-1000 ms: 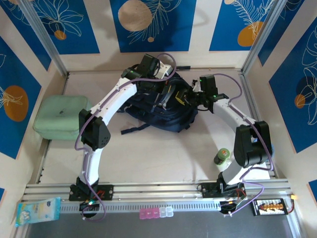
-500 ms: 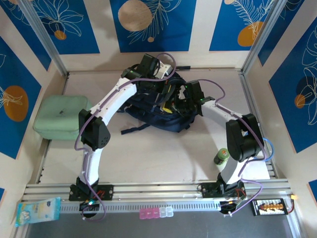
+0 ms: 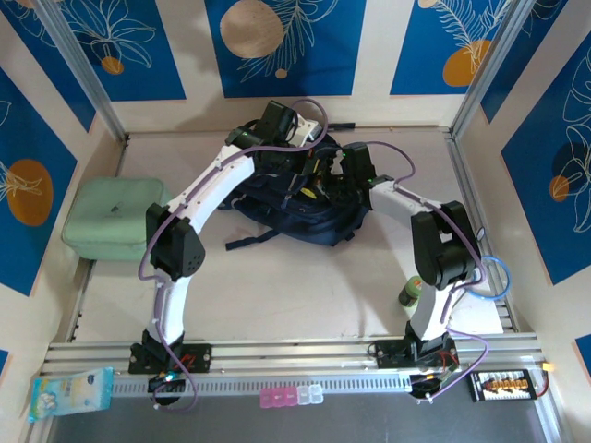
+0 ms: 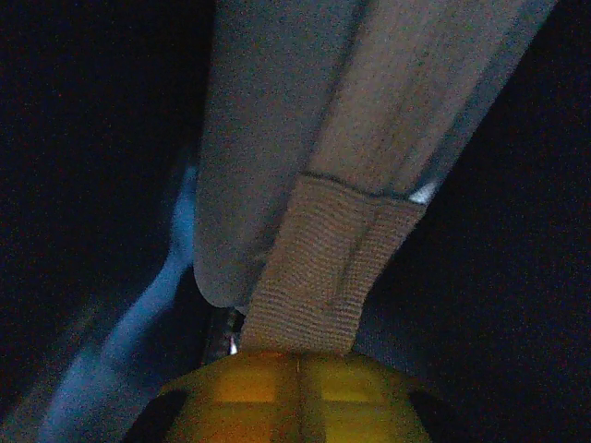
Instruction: Pack the student bag
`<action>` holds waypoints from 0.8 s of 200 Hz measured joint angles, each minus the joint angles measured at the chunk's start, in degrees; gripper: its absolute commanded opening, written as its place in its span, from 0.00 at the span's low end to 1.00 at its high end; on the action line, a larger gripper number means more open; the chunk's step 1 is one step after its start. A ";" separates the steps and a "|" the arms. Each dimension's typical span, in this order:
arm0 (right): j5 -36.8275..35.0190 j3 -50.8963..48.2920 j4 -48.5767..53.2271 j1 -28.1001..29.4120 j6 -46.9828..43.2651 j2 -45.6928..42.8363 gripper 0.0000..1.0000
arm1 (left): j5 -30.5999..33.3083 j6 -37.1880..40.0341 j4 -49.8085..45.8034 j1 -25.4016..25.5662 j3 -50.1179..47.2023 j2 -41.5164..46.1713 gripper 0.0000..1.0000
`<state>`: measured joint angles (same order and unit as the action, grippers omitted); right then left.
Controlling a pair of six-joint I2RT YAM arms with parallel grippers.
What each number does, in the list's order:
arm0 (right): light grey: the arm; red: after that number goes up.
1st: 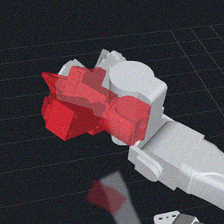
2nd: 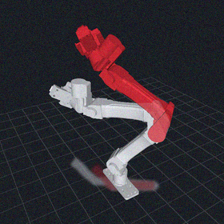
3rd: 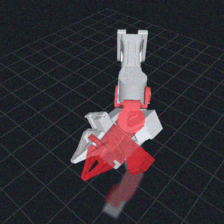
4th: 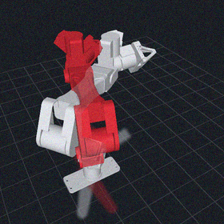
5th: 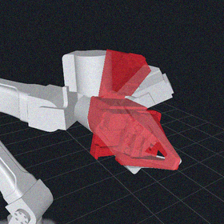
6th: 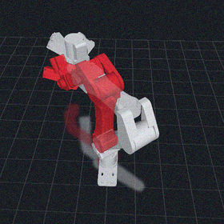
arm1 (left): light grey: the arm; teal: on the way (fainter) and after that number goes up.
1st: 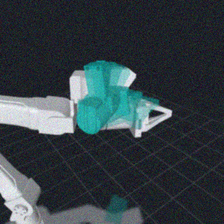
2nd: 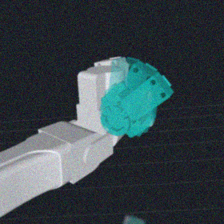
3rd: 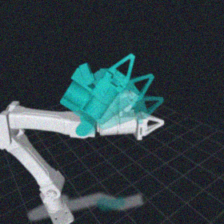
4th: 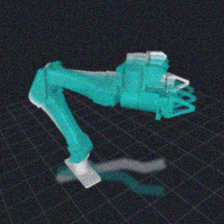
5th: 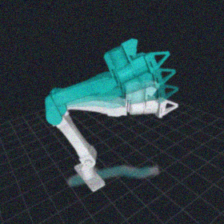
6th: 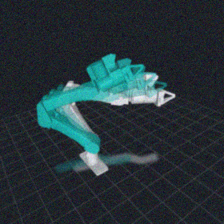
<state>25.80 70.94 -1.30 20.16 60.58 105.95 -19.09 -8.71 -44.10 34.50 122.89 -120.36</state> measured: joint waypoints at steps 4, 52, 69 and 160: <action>0.24 -0.02 -0.46 0.07 0.24 0.26 0.04 | -0.02 0.00 0.02 0.00 0.00 0.00 0.00; 0.74 -11.32 -5.07 -1.99 2.05 -8.17 0.16 | -0.52 -0.46 0.28 0.00 -0.37 0.13 0.27; -1.36 -16.02 -0.85 -4.59 1.40 -16.37 0.23 | -1.73 -0.46 1.51 0.00 -1.53 1.27 0.38; -18.71 -17.75 23.39 -5.84 -7.48 -32.00 0.63 | 1.11 -15.80 15.96 -6.12 -33.83 18.40 0.62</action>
<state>7.09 53.19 22.09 14.33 53.10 73.95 -17.98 -24.51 -28.14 28.38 89.06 -101.95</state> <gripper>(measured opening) 0.622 0.621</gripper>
